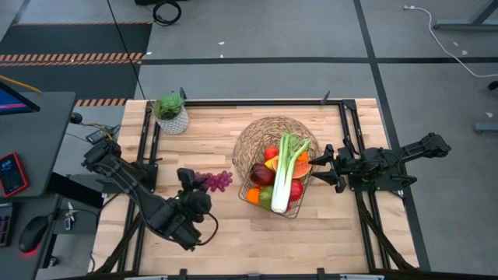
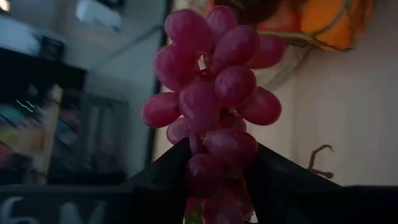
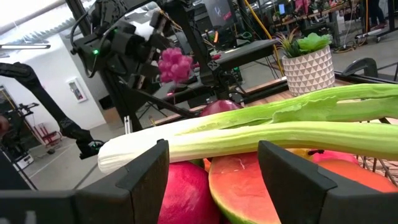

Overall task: Build produce basket
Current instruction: Put the grapes into the wire basket

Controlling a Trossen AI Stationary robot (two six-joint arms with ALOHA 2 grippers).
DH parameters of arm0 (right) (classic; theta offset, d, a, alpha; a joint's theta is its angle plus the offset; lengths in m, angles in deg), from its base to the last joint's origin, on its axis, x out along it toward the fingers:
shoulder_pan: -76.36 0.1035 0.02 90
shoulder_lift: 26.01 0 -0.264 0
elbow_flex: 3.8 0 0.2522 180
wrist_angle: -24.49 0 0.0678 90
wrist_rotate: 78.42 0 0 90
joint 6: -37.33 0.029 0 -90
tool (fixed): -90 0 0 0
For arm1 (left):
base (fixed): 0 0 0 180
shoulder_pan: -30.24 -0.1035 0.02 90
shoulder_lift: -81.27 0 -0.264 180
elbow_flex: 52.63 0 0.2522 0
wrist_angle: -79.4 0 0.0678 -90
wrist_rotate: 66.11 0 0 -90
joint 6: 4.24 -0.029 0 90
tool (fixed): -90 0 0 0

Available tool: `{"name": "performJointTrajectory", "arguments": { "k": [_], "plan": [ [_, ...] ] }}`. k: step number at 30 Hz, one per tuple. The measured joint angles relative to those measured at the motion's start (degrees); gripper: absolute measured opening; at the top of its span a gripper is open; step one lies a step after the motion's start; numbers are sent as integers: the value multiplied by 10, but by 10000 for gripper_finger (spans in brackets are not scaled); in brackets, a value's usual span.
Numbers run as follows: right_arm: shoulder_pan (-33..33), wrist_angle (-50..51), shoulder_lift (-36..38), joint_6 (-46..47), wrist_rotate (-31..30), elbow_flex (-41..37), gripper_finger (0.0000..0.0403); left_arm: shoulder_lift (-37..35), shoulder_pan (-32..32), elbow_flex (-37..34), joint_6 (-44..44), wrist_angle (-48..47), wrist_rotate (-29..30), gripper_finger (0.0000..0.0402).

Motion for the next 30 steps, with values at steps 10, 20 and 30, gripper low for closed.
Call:
{"name": "performJointTrajectory", "arguments": {
  "k": [10, 20, 30],
  "plan": [
    [0, 0, 0, 0, 0, 0, 250, 0, -4, 0, -266, 84, 153, 142],
    [0, 0, 0, 0, 0, 0, 250, 0, -32, 0, -677, 201, 160, 145],
    [0, 0, 0, 0, 0, 0, 250, 0, -54, 0, -963, 284, 159, 149]
  ]
}}
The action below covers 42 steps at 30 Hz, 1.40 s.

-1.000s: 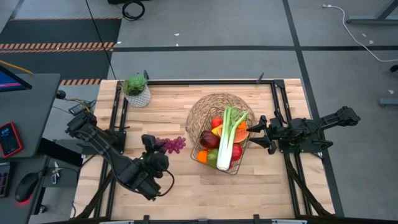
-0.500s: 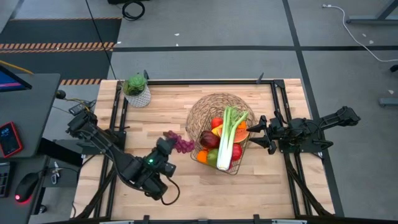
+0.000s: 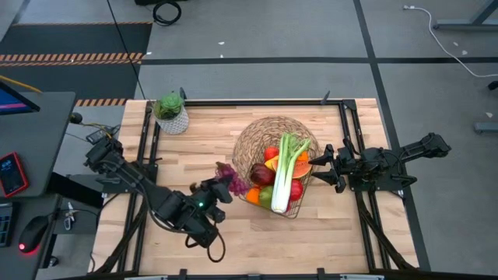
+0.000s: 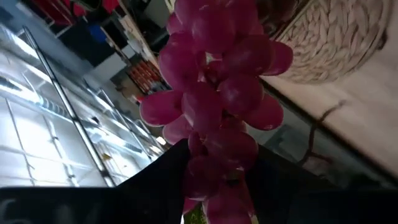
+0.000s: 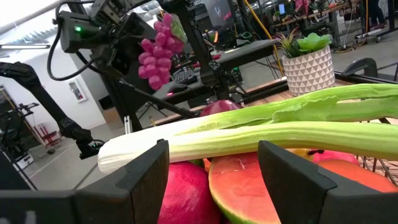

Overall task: Build produce basket
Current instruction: Put the grapes into the wire basket

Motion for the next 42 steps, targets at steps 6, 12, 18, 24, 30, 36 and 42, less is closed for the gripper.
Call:
{"name": "performJointTrajectory", "arguments": {
  "k": [6, 12, 18, 24, 30, 36, 42],
  "plan": [
    [0, 0, 0, 0, 0, 0, 250, 0, -5, 0, -112, 38, 0, 145],
    [0, 0, 0, 0, 0, 0, 250, 0, -5, 0, -199, 81, -2, 154],
    [0, 0, 0, 0, 0, 0, 250, 0, -5, 0, -203, 104, -2, 157],
    [0, 0, 0, 0, 0, 0, 250, 0, -5, 0, -198, 104, -2, 158],
    [0, 0, 0, 0, 0, 0, 250, 0, -5, 0, -121, 104, -18, 158],
    [0, 0, 0, 0, 0, 0, 250, 0, -21, 0, 77, 104, -93, 158],
    [0, 0, 0, 0, 0, 0, 250, 0, -52, 0, 315, 105, -101, 158]
  ]
}}
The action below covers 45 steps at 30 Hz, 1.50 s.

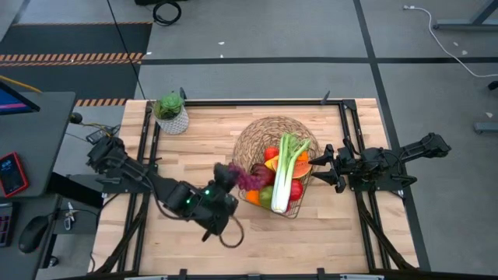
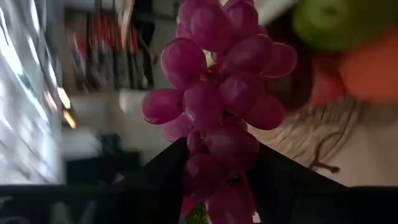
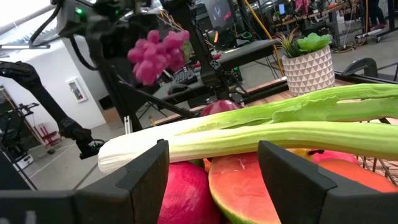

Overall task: Build produce basket
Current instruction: Put the grapes into the wire basket

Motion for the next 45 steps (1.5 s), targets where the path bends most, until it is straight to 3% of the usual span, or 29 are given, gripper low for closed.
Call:
{"name": "performJointTrajectory", "arguments": {
  "k": [6, 10, 14, 24, 30, 45],
  "plan": [
    [0, 0, 0, 0, 0, 0, 250, 0, -31, 0, 278, 0, 0, 158],
    [0, 0, 0, 0, 0, 0, 250, 0, -37, 0, 387, 0, 0, 158],
    [0, 0, 0, 0, 0, 0, 250, -3, -36, 0, 439, 6, -6, 158],
    [0, 0, 0, 0, 0, 0, 250, -87, -76, 0, 575, 11, -187, 158],
    [0, 0, 0, 0, 0, 0, 250, -106, -91, 0, 644, 17, -248, 158],
    [0, 0, 0, 0, 0, 0, 250, -103, -138, 0, 721, 124, -432, 158]
  ]
}}
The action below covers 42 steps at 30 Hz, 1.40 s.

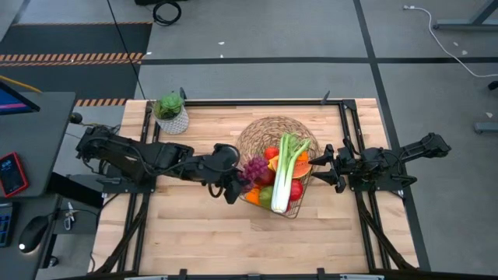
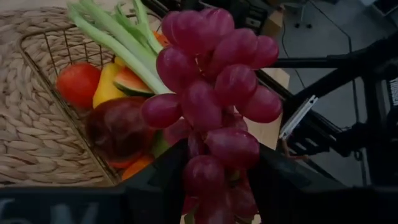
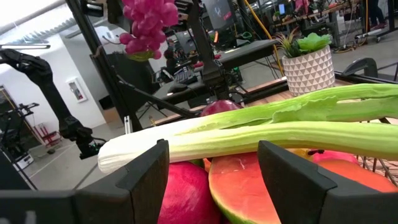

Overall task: Build produce basket
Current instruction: Put the grapes into the wire basket

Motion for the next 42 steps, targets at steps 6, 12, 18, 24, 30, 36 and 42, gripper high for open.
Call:
{"name": "performJointTrajectory", "arguments": {
  "k": [6, 12, 18, 24, 30, 36, 42],
  "plan": [
    [0, 0, 0, 0, 0, 0, 250, 0, -12, 0, 5, 6, -2, 158],
    [0, 0, 0, 0, 0, 0, 250, 35, -19, -12, -31, 16, 26, 158],
    [0, -5, 0, 0, 0, 0, 250, 90, -37, -13, -87, 24, 29, 158],
    [0, -5, 0, 0, 0, 0, 250, 111, -71, -13, -171, 33, 32, 158],
    [0, -5, 0, 0, 0, 0, 250, 110, -120, -13, -166, 44, -5, 158],
    [0, -5, 0, 0, 0, 0, 250, 110, -175, -13, -166, 45, -76, 158],
    [0, -5, 0, 0, 0, 0, 250, 113, -225, -13, -167, 62, -147, 158]
  ]
}}
